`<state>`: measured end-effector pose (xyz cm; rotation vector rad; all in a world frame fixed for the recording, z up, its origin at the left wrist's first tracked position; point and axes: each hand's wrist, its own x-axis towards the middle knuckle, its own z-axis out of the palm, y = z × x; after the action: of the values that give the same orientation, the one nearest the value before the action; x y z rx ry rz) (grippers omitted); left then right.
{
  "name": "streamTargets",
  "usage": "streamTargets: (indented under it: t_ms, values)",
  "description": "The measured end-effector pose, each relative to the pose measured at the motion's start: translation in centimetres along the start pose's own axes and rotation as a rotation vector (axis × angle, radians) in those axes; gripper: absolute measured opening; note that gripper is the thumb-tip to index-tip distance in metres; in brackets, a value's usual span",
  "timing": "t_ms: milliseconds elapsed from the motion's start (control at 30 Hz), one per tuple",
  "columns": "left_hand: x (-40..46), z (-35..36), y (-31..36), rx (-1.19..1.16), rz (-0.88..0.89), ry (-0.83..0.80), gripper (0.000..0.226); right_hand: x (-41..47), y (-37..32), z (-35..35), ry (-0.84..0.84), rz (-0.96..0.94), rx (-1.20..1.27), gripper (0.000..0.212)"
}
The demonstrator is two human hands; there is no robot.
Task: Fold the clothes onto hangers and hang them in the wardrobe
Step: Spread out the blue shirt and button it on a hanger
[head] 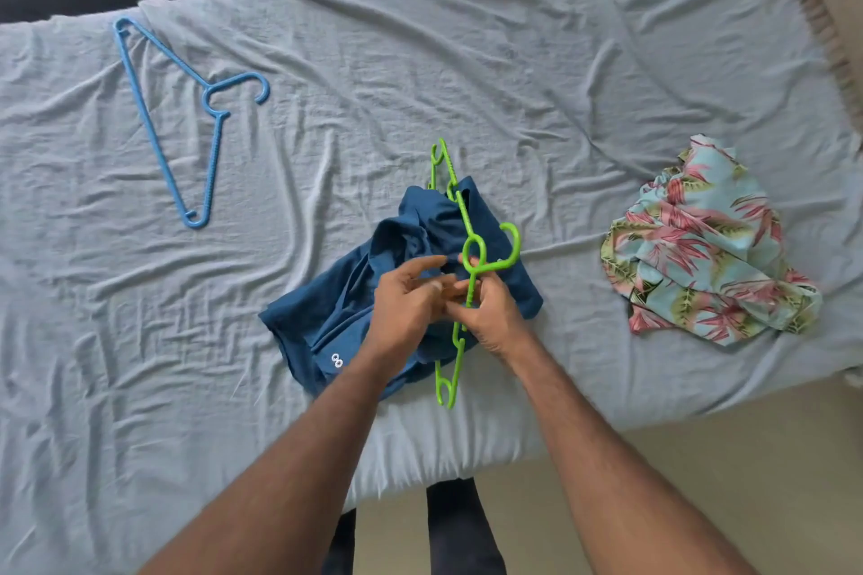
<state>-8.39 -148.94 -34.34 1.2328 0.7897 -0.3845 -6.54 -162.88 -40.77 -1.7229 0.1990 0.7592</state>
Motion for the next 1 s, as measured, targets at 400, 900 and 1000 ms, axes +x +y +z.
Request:
streamTargets:
  t_ms: [400,900,1000]
  values:
    - [1.3,3.5,-6.3,0.093,-0.567,0.588,0.142,0.6,1.1,-1.3,0.256,0.091,0.043,0.021]
    - [9.9,-1.2,-0.8,0.447,-0.152,0.393,0.112,0.8,-0.8,-3.1,0.216,0.017,0.166,0.015]
    - [10.2,-0.5,-0.9,0.52,-0.132,0.276,0.057,0.3,-1.0,-3.2,0.223,0.006,0.123,0.017]
